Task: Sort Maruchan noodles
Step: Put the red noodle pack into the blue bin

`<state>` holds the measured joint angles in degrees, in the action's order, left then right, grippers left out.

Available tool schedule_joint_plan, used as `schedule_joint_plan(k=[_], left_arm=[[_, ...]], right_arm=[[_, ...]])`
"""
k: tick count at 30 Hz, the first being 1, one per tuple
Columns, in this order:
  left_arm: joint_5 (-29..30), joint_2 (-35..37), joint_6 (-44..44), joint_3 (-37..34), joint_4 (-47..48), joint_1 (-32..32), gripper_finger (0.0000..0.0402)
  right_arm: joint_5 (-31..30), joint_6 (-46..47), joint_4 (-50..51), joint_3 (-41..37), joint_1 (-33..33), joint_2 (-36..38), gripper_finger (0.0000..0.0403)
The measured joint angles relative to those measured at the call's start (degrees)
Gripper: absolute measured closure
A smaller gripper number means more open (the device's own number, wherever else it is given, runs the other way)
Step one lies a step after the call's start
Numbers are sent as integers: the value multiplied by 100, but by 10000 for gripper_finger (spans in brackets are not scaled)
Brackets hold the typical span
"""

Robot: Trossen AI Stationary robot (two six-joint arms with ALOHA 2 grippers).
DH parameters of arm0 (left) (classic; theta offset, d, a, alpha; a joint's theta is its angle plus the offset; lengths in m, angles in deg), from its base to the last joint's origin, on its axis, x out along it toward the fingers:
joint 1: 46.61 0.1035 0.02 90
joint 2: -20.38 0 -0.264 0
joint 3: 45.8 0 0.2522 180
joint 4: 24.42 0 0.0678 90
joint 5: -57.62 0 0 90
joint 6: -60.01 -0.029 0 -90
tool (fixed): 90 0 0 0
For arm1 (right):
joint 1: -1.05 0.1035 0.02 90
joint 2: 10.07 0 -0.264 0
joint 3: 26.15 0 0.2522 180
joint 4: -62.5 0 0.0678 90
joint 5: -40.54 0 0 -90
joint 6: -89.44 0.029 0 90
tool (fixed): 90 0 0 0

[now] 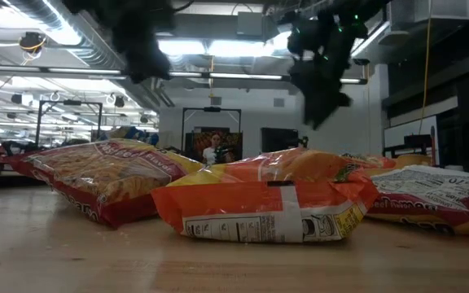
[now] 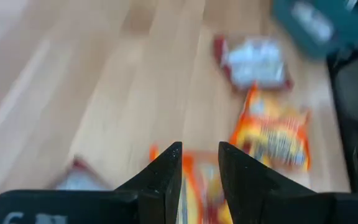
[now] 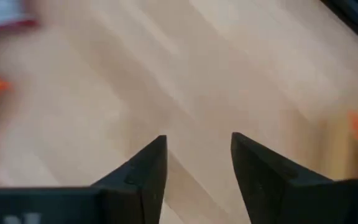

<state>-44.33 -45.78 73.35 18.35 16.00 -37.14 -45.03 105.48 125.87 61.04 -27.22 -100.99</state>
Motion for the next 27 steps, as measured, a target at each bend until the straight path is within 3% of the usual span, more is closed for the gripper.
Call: schedule_joint_plan(k=[3, 7, 14, 20, 27], left_arm=[[206, 129, 74, -1, 874, -359, 302], [235, 132, 383, -2, 1248, -1047, 302], [905, 128, 1515, -2, 901, -2195, 302], [1847, -132, 2297, -4, 330, -3424, 302], [2830, -1037, 2498, -4, 158, -4398, 302]], right_arm=[[-29, -150, -858, -2, 714, -134, 233], [93, -495, -2193, -4, 1542, -401, 233], [749, -433, -3802, -4, 2323, -1129, 222], [1193, -277, -4607, -6, 2844, -1826, 160], [534, 163, -5196, -11, 3252, -2302, 113]])
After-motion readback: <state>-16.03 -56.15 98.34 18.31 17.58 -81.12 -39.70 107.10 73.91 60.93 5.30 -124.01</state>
